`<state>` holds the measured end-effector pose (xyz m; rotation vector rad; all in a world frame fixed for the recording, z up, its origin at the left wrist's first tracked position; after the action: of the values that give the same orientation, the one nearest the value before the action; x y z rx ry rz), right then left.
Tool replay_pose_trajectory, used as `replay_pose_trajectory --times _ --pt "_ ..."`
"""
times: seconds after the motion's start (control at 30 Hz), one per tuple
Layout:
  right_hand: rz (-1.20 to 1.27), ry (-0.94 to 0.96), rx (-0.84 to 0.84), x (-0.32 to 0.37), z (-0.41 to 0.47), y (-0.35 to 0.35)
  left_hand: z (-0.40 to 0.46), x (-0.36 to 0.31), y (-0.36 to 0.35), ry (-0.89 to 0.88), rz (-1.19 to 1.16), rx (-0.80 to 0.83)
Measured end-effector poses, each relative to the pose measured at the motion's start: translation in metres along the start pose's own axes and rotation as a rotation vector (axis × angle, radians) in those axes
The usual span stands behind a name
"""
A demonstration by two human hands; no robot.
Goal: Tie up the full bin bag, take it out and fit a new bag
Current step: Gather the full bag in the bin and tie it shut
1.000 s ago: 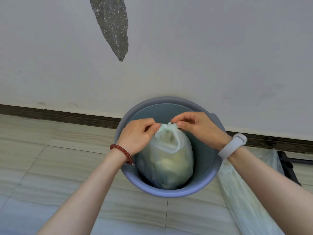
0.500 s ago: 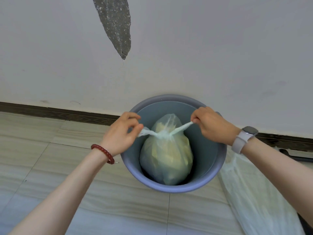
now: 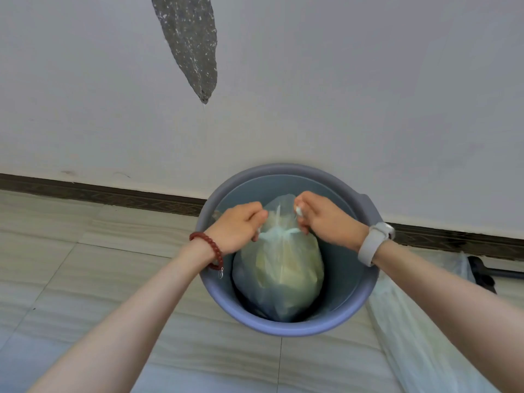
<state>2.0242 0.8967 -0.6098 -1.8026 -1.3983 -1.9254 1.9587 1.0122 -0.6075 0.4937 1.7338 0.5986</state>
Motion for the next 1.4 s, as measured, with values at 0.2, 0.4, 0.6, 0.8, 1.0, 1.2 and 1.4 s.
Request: replay_pose_trajectory --times 0.2,0.4,0.6,0.8,1.0,1.2,1.4 --pt "-0.576 -0.121 0.290 -0.024 -0.004 -0.015 0.003 0.021 -0.021 0.141 0.501 0.145" --pt "-0.489 -0.087 0.103 -0.022 -0.002 0.009 0.006 0.014 0.002 0.096 0.138 -0.062" --pt "-0.407 0.011 0.210 -0.004 -0.016 -0.018 -0.009 -0.001 0.037 -0.045 0.019 -0.420" --pt "-1.068 0.354 0.120 0.007 -0.013 -0.048 -0.006 -0.004 0.042 0.023 0.262 -0.527" --pt "-1.105 0.636 0.257 0.013 -0.021 -0.055 0.003 0.015 0.052 0.127 0.201 -0.550" --pt "-1.467 0.824 0.345 -0.006 -0.013 -0.059 0.005 0.020 0.050 0.130 0.149 -0.507" --pt "-1.620 0.930 0.253 -0.007 0.000 -0.055 0.005 0.020 0.046 0.145 0.206 -0.442"
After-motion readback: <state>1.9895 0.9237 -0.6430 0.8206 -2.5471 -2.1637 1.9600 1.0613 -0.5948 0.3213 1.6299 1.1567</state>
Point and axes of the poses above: each hand's wrist, its own z-axis towards the middle knuckle, its own y-axis out of the back of the hand, x = y × z, the point moved 7 cm from there along z, towards the middle knuckle
